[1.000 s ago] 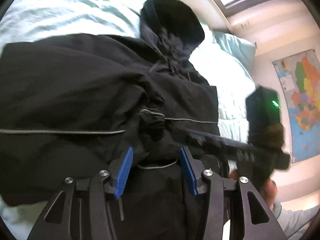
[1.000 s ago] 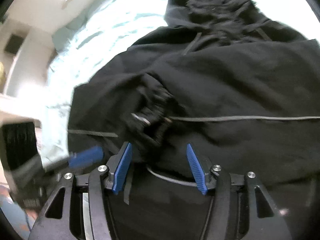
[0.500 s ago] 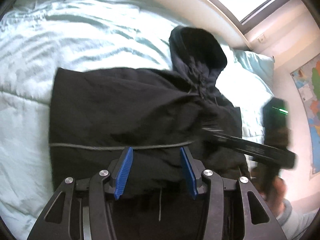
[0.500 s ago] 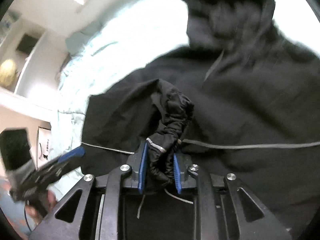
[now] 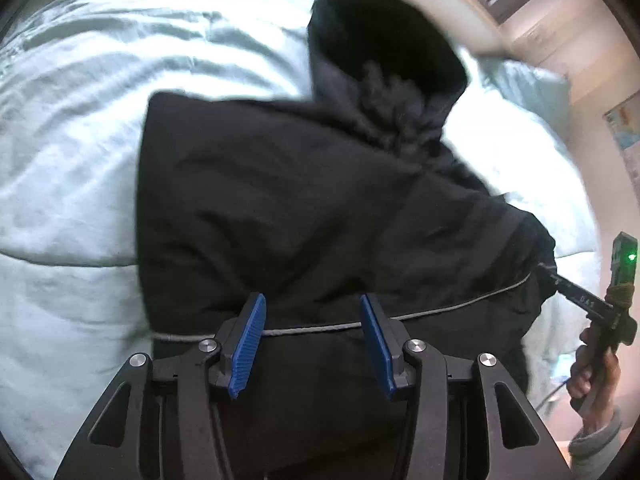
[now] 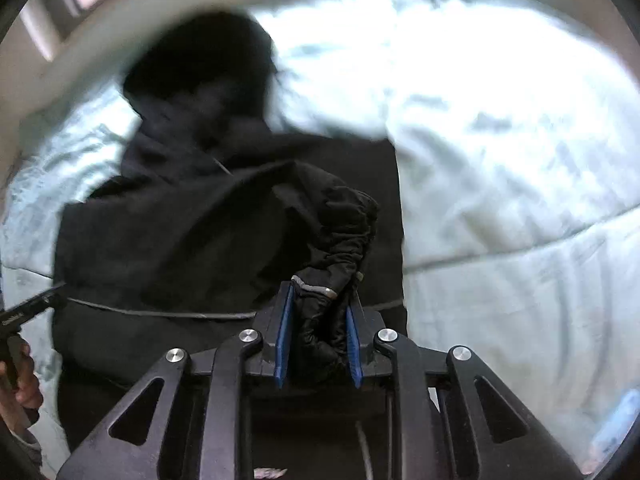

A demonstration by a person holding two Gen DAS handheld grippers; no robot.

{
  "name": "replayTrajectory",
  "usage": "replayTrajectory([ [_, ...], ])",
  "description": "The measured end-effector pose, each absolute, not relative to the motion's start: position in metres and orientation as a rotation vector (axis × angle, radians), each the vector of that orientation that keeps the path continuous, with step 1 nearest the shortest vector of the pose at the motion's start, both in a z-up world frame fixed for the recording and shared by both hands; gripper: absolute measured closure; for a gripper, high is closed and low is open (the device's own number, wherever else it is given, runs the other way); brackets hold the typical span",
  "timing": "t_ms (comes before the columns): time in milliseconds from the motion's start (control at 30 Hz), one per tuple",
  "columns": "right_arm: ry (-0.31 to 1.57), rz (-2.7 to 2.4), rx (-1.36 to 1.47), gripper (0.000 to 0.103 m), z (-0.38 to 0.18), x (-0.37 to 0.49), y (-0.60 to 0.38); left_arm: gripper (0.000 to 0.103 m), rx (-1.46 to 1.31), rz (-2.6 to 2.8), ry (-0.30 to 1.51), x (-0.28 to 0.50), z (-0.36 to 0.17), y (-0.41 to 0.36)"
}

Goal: Fold large clothes
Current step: 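Lay the cuff on the jacket body and open the right tool, then grasp the hood edge with both tools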

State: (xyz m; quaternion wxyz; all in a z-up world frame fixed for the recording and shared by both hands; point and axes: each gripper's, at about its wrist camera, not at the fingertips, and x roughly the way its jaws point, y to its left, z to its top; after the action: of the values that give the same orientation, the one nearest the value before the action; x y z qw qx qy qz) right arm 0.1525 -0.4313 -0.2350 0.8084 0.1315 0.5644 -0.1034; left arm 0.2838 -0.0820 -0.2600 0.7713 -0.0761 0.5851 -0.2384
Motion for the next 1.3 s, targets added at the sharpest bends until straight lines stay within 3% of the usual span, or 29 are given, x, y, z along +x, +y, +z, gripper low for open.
replayTrajectory([
  [167, 1.275, -0.224, 0.331, 0.074, -0.294, 0.159, -0.443, 0.053, -0.149, -0.490, 1.271, 0.287, -0.269, -0.089],
  [233, 1.291, -0.216, 0.315, 0.071, -0.286, 0.159, -0.444, 0.053, -0.170, -0.496, 1.280, 0.287, -0.263, -0.084],
  [333, 1.303, -0.258, 0.276, 0.056, -0.249, 0.153, -0.441, 0.053, -0.186, -0.492, 1.261, 0.281, -0.241, -0.072],
  [433, 1.169, -0.229, 0.189, 0.046, -0.192, 0.158, -0.420, 0.053, -0.191, -0.510, 1.214, 0.278, -0.218, -0.070],
  [567, 1.139, -0.005, 0.161, 0.046, -0.188, 0.212, -0.357, 0.053, -0.178, -0.461, 1.208, 0.299, -0.222, -0.093],
  [800, 1.326, 0.032, 0.103, 0.049, -0.298, 0.268, -0.309, 0.053, -0.038, -0.333, 1.309, 0.322, -0.282, -0.122],
  [967, 1.328, 0.003, 0.096, 0.052, -0.266, 0.261, -0.324, 0.053, 0.059, -0.337, 1.238, 0.309, -0.255, -0.132],
  [1133, 1.251, -0.039, 0.093, 0.051, -0.216, 0.201, -0.373, 0.053, 0.006, -0.364, 1.155, 0.277, -0.214, -0.101],
  [1300, 1.326, -0.161, 0.094, 0.052, -0.251, 0.161, -0.401, 0.053, -0.046, -0.282, 1.247, 0.266, -0.253, -0.066],
])
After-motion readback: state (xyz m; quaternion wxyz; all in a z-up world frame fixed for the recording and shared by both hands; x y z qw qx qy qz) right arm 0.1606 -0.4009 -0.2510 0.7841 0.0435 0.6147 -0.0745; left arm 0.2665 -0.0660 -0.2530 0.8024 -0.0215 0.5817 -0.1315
